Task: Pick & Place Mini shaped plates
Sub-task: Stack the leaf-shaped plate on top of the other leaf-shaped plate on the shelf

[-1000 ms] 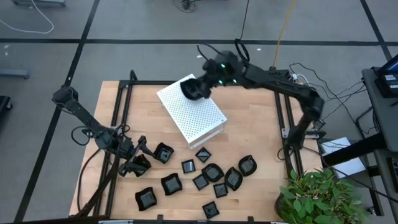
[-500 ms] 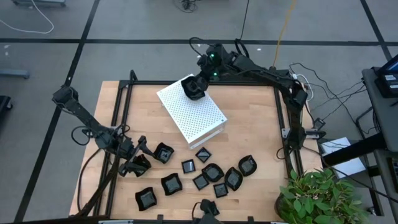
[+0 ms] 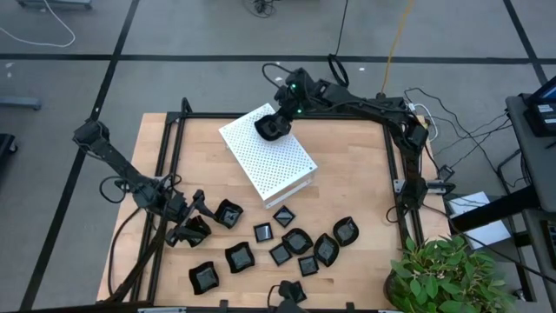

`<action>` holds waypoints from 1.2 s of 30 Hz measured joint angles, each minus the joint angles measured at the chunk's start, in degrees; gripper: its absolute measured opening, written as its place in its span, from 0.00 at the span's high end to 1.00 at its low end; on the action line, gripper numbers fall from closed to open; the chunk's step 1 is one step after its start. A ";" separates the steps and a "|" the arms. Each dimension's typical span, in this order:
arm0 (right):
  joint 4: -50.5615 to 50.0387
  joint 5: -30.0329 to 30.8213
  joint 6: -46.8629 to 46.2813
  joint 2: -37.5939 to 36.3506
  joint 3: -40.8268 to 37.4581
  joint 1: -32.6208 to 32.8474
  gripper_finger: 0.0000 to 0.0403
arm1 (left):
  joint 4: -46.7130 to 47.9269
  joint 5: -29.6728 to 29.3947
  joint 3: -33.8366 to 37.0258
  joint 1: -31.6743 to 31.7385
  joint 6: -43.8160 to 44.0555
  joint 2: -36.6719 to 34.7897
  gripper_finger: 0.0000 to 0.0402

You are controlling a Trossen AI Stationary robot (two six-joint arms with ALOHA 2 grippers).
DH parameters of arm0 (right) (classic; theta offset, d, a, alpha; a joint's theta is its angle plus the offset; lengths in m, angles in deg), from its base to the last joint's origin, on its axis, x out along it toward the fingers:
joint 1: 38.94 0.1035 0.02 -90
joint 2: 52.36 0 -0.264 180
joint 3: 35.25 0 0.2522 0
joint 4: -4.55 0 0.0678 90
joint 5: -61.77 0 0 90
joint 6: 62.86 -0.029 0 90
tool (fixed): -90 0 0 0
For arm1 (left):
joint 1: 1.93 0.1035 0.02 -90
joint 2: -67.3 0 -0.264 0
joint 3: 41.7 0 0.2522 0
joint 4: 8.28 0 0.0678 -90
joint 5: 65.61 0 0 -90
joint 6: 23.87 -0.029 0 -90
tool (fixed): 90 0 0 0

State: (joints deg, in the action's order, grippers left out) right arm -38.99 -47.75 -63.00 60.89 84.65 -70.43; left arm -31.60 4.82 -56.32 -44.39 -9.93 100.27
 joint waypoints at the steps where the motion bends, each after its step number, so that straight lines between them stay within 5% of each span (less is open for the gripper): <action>1: 0.06 0.05 0.00 -0.06 -0.11 0.02 1.00 | 0.02 0.00 -0.02 0.00 0.00 0.00 0.19; 36: 1.70 2.97 0.89 -0.06 -0.83 0.48 1.00 | 0.01 0.00 -0.01 -0.01 0.00 0.02 0.19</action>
State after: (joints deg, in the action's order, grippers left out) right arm -37.28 -44.78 -62.11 60.83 83.82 -69.95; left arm -31.59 4.82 -56.34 -44.39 -9.93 100.29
